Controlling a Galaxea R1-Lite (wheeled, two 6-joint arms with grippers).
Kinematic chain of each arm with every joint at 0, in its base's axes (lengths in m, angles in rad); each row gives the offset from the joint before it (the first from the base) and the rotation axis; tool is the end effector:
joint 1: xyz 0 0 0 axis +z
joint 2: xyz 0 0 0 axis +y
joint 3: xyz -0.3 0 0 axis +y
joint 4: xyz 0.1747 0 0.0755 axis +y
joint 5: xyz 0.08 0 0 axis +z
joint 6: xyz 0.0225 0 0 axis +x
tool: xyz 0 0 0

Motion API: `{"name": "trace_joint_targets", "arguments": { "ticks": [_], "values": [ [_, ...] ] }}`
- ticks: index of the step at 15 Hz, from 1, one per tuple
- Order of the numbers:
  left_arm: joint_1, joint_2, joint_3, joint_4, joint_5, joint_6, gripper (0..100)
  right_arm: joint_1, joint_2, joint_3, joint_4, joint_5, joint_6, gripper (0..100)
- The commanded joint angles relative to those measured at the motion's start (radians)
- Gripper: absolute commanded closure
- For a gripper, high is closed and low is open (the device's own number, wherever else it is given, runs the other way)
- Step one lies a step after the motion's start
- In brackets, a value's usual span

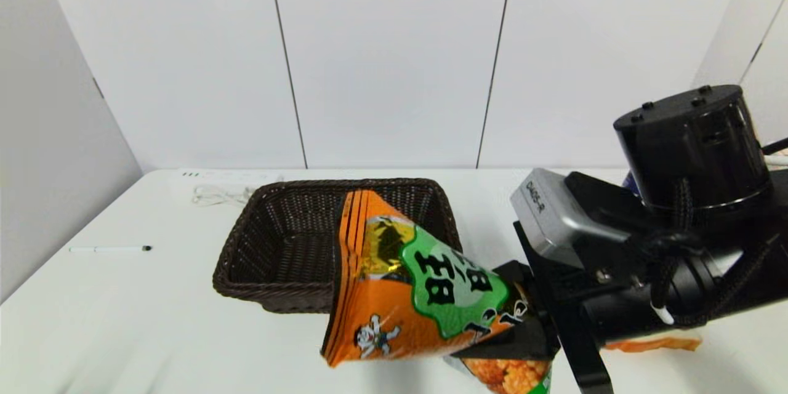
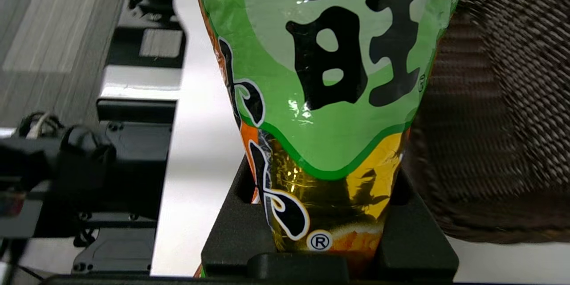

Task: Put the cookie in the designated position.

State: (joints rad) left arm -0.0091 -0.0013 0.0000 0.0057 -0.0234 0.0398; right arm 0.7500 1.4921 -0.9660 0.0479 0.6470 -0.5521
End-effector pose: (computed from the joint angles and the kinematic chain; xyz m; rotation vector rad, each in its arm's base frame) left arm -0.0229 -0.0003 0.0749 0.0398 0.0038 -0.0326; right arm 0.1720 0.1787 0.2234 -0.4767 0.2312 1.4919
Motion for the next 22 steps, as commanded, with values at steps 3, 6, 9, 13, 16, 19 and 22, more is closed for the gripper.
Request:
{"name": "trace_joint_targets", "arguments": {
  "ticks": [3,6,9,13,16,19,22],
  "values": [
    [0.0,0.0,0.0,0.0,0.0,0.0,0,0.069,0.01,0.193,-0.244,-0.001,-0.114,100],
    [0.0,0.0,0.0,0.0,0.0,0.0,0,0.069,0.083,0.228,-0.376,-0.001,-0.129,100],
    [0.0,0.0,0.0,0.0,0.0,0.0,0,0.063,0.163,0.182,-0.385,-0.001,-0.126,100],
    [0.0,0.0,0.0,0.0,0.0,0.002,0,0.063,0.272,0.116,-0.384,-0.001,-0.126,100],
    [0.0,0.0,0.0,0.0,0.0,0.0,0,0.063,0.358,0.052,-0.373,-0.001,-0.126,100],
    [0.0,0.0,0.0,0.0,0.0,0.0,0,0.063,0.413,-0.016,-0.37,-0.001,-0.123,0],
    [-0.002,0.0,0.0,0.0,0.0,0.0,0,0.063,0.43,-0.036,-0.372,-0.001,-0.124,0]
  ]
}}
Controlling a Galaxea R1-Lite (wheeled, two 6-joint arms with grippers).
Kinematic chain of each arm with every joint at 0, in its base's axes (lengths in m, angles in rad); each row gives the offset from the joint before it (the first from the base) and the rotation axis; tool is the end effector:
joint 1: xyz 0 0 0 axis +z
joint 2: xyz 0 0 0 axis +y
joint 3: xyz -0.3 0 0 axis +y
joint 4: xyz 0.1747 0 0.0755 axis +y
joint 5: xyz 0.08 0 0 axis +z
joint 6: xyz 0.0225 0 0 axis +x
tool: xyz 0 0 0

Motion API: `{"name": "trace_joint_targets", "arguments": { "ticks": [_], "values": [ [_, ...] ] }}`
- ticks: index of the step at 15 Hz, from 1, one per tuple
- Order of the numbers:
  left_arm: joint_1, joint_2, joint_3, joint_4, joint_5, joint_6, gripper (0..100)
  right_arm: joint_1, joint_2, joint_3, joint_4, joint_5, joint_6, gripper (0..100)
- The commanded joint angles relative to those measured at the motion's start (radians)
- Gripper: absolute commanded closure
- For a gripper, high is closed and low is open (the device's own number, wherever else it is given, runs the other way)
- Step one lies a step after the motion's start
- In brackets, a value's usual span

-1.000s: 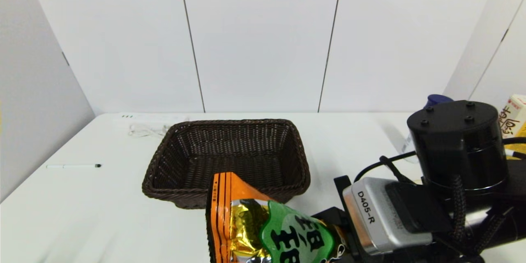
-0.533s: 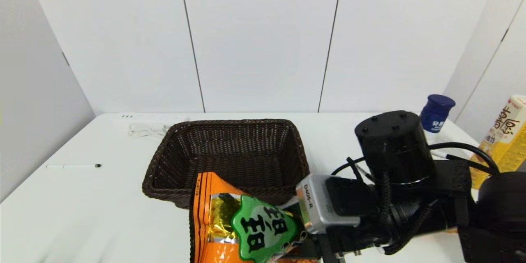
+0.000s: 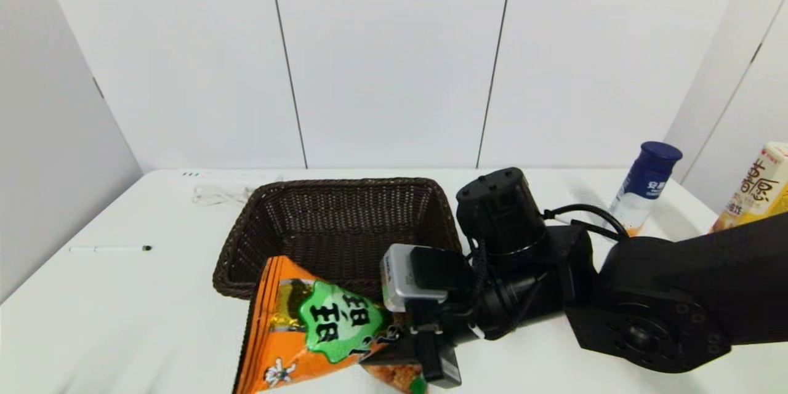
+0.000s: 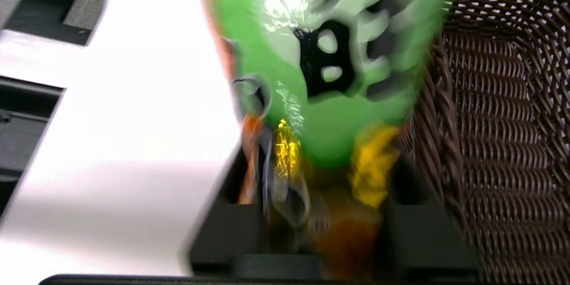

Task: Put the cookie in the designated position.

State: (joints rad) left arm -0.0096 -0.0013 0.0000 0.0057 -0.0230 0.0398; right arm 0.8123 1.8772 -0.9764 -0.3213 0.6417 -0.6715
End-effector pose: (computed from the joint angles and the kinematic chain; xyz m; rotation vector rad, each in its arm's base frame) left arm -0.0229 -0.0003 0.0749 0.0398 0.0038 -0.0327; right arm 0.2242 0.2562 0.1423 -0.5840 0.1329 1.5680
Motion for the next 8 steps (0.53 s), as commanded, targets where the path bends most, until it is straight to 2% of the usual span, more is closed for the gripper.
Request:
{"name": "trace_joint_targets", "arguments": {
  "ticks": [1,5,6,8],
  "values": [
    [0.0,0.0,0.0,0.0,0.0,0.0,0,0.001,0.045,-0.028,-0.001,0.004,-0.003,0],
    [0.0,0.0,0.0,0.0,0.0,0.0,0,-0.001,0.025,-0.021,0.005,0.003,0.0,0],
    [0.0,0.0,0.0,-0.001,0.0,0.0,0,-0.002,0.002,-0.019,0.044,0.004,0.0,0],
    [0.0,0.0,0.0,0.0,0.0,0.0,0,-0.024,-0.059,-0.019,0.199,0.006,0.003,0]
  ]
}}
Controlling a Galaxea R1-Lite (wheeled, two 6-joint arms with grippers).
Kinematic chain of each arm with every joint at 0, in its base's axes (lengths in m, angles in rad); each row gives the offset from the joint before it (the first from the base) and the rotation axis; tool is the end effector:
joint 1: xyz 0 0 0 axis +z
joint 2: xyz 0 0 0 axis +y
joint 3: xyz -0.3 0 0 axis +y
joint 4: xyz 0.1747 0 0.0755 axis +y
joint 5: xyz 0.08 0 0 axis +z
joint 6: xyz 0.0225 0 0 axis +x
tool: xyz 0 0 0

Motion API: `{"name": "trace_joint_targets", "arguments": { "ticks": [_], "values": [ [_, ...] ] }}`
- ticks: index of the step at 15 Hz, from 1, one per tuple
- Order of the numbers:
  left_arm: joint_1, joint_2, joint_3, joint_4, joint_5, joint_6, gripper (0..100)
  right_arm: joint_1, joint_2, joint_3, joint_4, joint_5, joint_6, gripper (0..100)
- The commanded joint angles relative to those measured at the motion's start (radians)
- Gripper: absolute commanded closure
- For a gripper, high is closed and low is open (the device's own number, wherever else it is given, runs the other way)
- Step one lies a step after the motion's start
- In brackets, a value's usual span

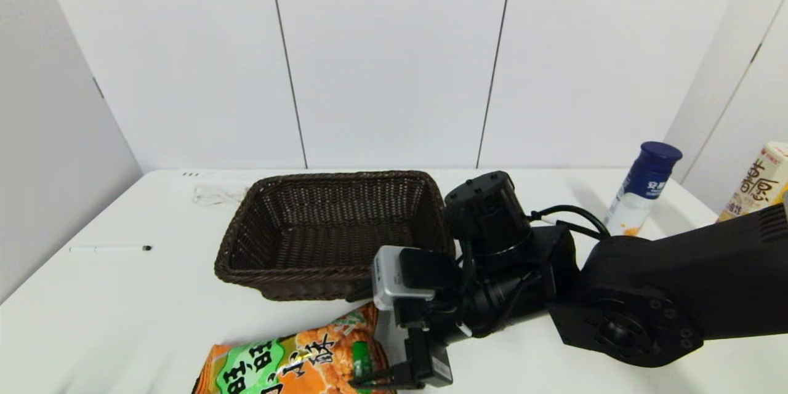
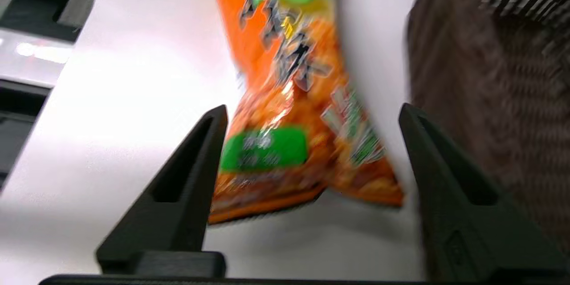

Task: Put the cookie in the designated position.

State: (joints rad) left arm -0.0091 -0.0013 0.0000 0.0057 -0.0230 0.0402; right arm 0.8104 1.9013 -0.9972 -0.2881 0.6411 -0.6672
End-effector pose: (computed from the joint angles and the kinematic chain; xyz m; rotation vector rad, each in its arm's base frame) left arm -0.0229 -0.0003 0.0749 0.0402 0.0038 -0.0322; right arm 0.2278 0.2591 0.1365 -0.5818 0.1769 1.5729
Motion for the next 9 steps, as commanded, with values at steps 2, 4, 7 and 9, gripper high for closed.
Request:
{"name": "trace_joint_targets", "arguments": {
  "ticks": [2,4,7,9],
  "values": [
    [0.0,0.0,0.0,0.0,0.0,0.0,0,-0.059,-0.162,0.0,0.369,0.006,0.009,0],
    [0.0,0.0,0.0,0.0,0.0,0.0,0,-0.108,-0.252,-0.004,0.601,0.006,0.035,0],
    [0.0,0.0,0.0,0.0,0.0,0.0,0,-0.189,-0.355,-0.041,0.876,0.002,0.141,0],
    [0.0,0.0,0.0,0.0,0.0,0.0,0,-0.247,-0.398,-0.08,0.962,-0.097,0.227,0]
  ]
}}
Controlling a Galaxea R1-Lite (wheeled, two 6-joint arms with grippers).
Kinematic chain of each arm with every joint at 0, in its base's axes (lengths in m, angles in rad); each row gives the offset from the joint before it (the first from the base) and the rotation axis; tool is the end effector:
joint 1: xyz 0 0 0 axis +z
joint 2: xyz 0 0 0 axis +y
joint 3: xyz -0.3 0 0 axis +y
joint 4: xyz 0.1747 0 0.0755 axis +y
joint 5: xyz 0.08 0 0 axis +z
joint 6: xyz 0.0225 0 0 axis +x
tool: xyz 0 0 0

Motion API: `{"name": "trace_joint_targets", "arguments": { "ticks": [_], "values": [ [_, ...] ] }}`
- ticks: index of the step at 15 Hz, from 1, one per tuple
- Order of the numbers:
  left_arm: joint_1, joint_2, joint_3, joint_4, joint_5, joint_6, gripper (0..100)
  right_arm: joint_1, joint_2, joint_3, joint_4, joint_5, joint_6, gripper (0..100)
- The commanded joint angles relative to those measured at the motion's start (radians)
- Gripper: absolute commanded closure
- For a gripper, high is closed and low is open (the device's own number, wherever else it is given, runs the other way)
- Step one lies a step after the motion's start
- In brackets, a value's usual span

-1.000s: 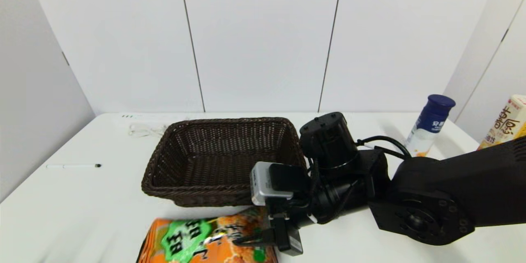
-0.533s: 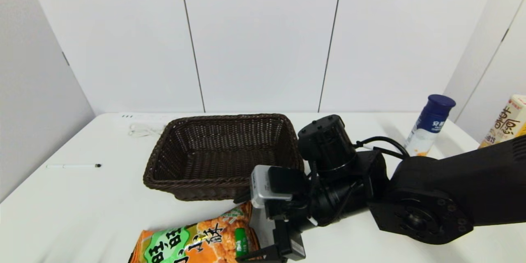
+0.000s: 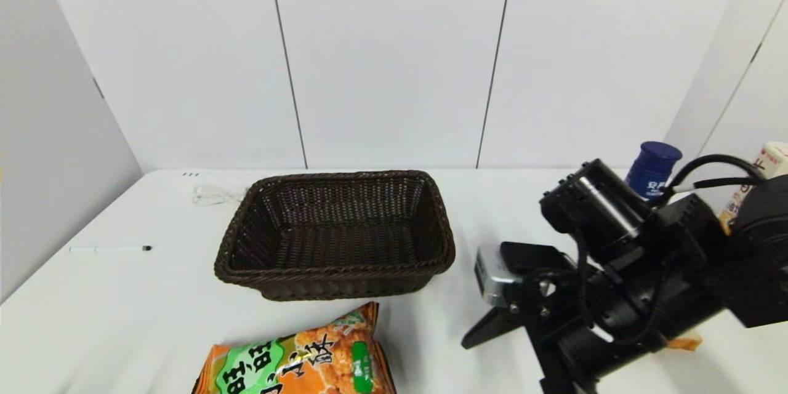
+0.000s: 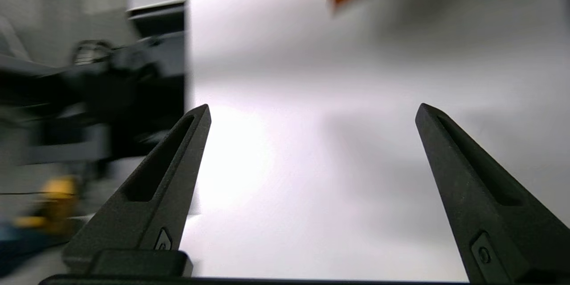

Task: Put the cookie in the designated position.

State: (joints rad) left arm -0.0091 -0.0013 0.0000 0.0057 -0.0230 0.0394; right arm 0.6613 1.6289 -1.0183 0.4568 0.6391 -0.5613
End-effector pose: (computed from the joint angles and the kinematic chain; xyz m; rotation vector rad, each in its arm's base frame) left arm -0.0229 -0.0003 0.0749 0.0394 0.0038 -0.0322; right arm 0.1900 0.1648 0.1753 -0.4423 0.7804 1.4538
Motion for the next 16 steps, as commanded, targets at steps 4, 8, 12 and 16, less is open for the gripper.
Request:
{"name": "trace_joint_targets", "arguments": {
  "ticks": [4,8,12,16],
  "values": [
    [0.0,0.0,0.0,0.0,0.0,0.001,0,-0.138,-0.199,-0.072,0.217,-0.53,0.35,0],
    [0.0,0.0,0.0,0.0,0.0,0.001,0,-0.14,-0.337,-0.069,0.18,-0.928,0.489,0],
    [0.0,0.0,0.0,0.0,-0.002,0.002,0,-0.209,-0.462,-0.013,-0.102,-1.07,0.497,0],
    [0.0,0.0,0.0,0.0,0.0,0.001,0,-0.29,-0.728,0.29,-0.57,-1.064,0.431,0]
  ]
}}
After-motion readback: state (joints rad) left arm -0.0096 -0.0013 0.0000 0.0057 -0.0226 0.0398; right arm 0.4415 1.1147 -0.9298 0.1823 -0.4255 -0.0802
